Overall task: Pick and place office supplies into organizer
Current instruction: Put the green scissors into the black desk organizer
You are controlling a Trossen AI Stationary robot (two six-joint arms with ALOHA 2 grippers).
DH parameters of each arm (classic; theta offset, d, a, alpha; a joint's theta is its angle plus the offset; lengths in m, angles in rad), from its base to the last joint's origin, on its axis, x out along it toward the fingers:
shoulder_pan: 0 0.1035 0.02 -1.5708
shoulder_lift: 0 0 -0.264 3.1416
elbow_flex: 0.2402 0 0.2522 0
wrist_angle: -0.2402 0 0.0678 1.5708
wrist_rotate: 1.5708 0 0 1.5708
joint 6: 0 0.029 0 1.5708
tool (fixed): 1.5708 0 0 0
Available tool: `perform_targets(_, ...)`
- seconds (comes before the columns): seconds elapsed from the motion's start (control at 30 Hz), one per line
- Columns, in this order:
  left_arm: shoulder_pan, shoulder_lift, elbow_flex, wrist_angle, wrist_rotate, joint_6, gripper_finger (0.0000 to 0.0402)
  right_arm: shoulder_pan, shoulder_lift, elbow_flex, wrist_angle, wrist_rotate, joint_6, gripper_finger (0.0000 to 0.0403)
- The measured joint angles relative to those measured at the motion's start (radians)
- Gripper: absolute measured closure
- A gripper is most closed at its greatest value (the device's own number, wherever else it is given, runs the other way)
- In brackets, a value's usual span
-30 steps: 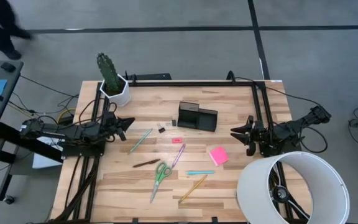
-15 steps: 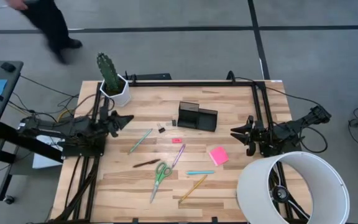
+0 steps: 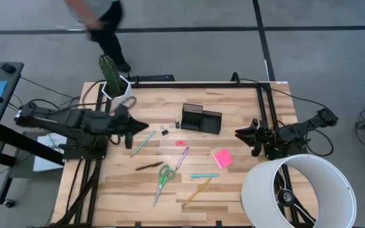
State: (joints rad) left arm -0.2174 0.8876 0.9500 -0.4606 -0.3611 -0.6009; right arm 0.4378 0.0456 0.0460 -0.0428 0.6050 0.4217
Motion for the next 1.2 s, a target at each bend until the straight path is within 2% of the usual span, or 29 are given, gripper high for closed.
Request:
perform_targets(0.17,-0.026,0.15,0.036,-0.022,0.137,-0.034,0.0397,-0.001,0.0,0.0,0.093,-0.028,-0.009,0.0305)
perform_targets(0.33,-0.037,0.281,0.036,-0.05,0.322,0.015,0.0394,-0.002,0.0,0.002,0.412,-0.032,-0.151,0.0305)
perform_targets(0.43,-0.038,0.358,0.036,-0.063,0.372,0.067,0.0378,-0.002,0.003,0.006,0.54,-0.039,-0.257,0.0305)
perform_targets(0.53,-0.037,0.431,0.036,-0.057,0.389,0.123,0.0351,-0.005,0.045,0.027,0.542,-0.039,-0.272,0.0305)
perform_targets(0.67,-0.037,0.528,0.036,-0.054,0.409,0.178,0.0313,-0.026,0.178,0.091,0.543,-0.039,-0.264,0.0305)
perform_targets(0.8,-0.037,0.616,0.036,-0.044,0.418,0.197,0.0288,-0.052,0.367,0.206,0.545,-0.039,-0.257,0.0305)
perform_targets(1.0,-0.037,0.717,0.036,-0.03,0.418,0.272,0.0281,-0.063,0.63,0.368,0.546,-0.04,-0.239,0.0305)
perform_targets(1.2,-0.037,0.753,0.036,0.002,0.392,0.318,0.0281,-0.068,0.82,0.437,0.548,-0.039,-0.24,0.0305)
